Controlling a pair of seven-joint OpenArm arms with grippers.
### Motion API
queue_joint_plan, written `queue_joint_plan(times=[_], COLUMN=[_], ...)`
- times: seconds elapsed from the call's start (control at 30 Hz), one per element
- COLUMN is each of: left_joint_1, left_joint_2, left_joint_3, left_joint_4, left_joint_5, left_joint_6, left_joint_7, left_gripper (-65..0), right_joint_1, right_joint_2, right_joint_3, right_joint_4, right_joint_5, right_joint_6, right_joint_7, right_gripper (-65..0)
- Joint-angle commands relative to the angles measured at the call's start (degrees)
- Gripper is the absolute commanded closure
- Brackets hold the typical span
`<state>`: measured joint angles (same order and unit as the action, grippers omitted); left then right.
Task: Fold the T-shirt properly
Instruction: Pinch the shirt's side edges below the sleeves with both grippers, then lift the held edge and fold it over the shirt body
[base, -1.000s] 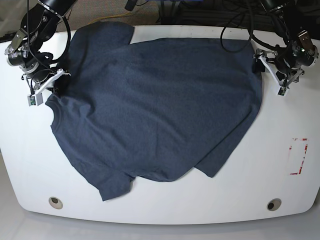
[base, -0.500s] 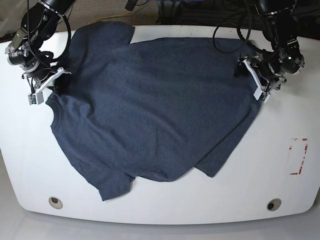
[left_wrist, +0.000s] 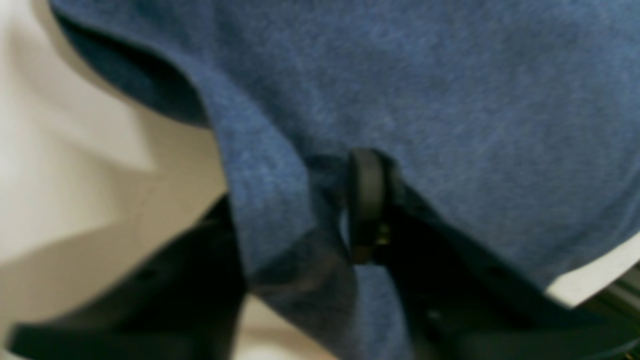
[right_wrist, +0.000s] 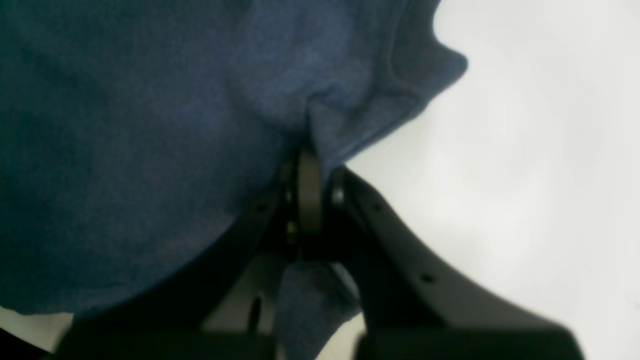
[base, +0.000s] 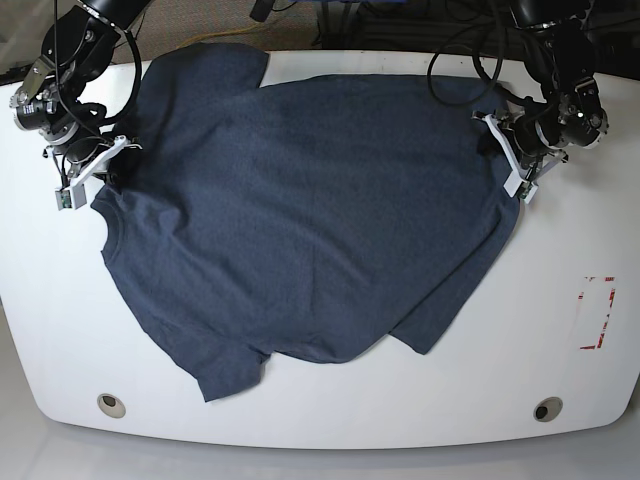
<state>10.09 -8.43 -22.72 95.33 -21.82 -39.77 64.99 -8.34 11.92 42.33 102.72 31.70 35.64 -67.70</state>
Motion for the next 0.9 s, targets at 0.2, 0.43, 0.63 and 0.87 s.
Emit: queue_joint_plan(times=[0.2,0.43,0.63,0.87], left_joint_1=[-0.1,-0.5,-4.7,-12.9], left_joint_2=[-0.1,-0.1,-0.1,-0.3], left_joint_3=[-2.9,-7.0,-7.0,-7.0], left_joint_4=[1.3,7.3,13.6,17.7], left_joint_5=[6.7,7.0,6.7,6.7], left_joint_6=[-0.2,-0.2,-0.2,-0.2], left_joint_7=[0.6,0.9,4.2,8.6], left_gripper=[-3.1,-3.1,-3.1,-2.9], right_joint_1=[-1.0,-3.5,0.3,7.5], right_joint_2=[-0.3,-0.6,0.7,3.2], right_joint_3=[0.4,0.4,0.3,-0.2], right_joint_4=[2.0,8.3,9.4,9.2], right_joint_5=[0.9,0.9,0.8,0.8], right_joint_6=[0.3,0.3,1.9,3.2], right_joint_7=[1.2,1.3,1.2,1.1], right_gripper=[0.0,0.0,0.0,0.0])
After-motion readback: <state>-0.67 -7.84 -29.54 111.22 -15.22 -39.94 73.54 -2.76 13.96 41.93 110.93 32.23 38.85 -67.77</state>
